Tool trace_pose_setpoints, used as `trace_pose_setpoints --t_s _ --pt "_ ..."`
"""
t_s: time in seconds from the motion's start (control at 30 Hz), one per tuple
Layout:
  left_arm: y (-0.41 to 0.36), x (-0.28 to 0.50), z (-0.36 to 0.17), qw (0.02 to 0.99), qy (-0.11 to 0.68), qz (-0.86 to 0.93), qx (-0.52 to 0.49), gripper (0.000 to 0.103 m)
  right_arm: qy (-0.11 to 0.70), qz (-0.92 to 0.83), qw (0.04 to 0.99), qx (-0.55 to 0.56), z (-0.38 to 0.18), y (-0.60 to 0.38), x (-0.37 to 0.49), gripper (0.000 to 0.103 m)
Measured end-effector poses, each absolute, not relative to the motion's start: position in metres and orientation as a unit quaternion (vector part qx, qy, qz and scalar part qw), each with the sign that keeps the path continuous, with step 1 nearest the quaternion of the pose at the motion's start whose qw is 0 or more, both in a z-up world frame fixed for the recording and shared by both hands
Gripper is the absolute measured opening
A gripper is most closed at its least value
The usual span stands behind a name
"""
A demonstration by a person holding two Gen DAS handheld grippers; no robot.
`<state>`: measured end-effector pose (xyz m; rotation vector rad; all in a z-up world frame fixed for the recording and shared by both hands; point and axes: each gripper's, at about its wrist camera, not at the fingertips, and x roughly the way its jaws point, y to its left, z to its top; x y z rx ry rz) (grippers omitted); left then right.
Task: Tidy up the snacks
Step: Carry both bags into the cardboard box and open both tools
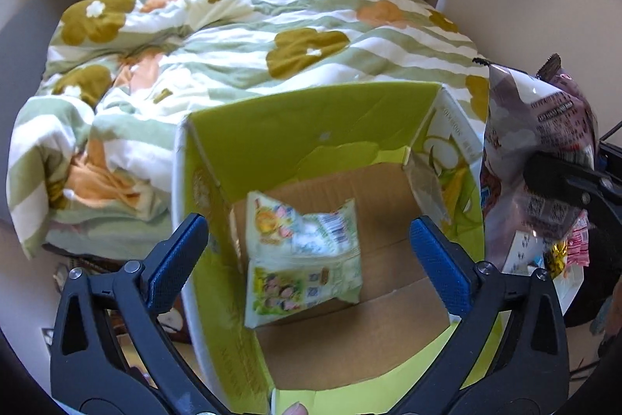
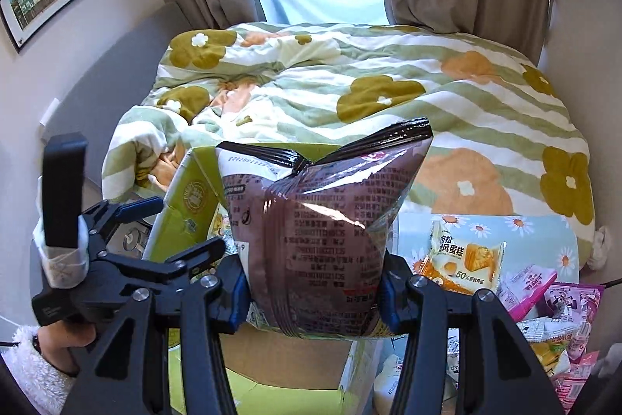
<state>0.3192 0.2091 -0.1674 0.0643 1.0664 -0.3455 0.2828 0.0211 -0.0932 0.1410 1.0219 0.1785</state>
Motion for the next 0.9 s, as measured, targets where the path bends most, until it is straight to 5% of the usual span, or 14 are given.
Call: trace_pose_setpoints --t_s 0.77,0.8,0.9 --pt "0.26 0.293 -0.152 0.852 0.511 -0.113 0.013 0.103 0.533 0.115 0.838 0.032 -0.13 0.071 0.343 0.051" --pt "0.261 0.294 -0.152 0.852 0.511 -0.115 0.012 0.102 0.537 0.11 0.836 0.031 -0.132 0.07 0.344 0.059" --pt "0.261 0.294 -0.152 0.852 0.51 -0.112 0.017 0.102 0.554 0.096 0.826 0.036 -0.138 0.063 0.345 0.103"
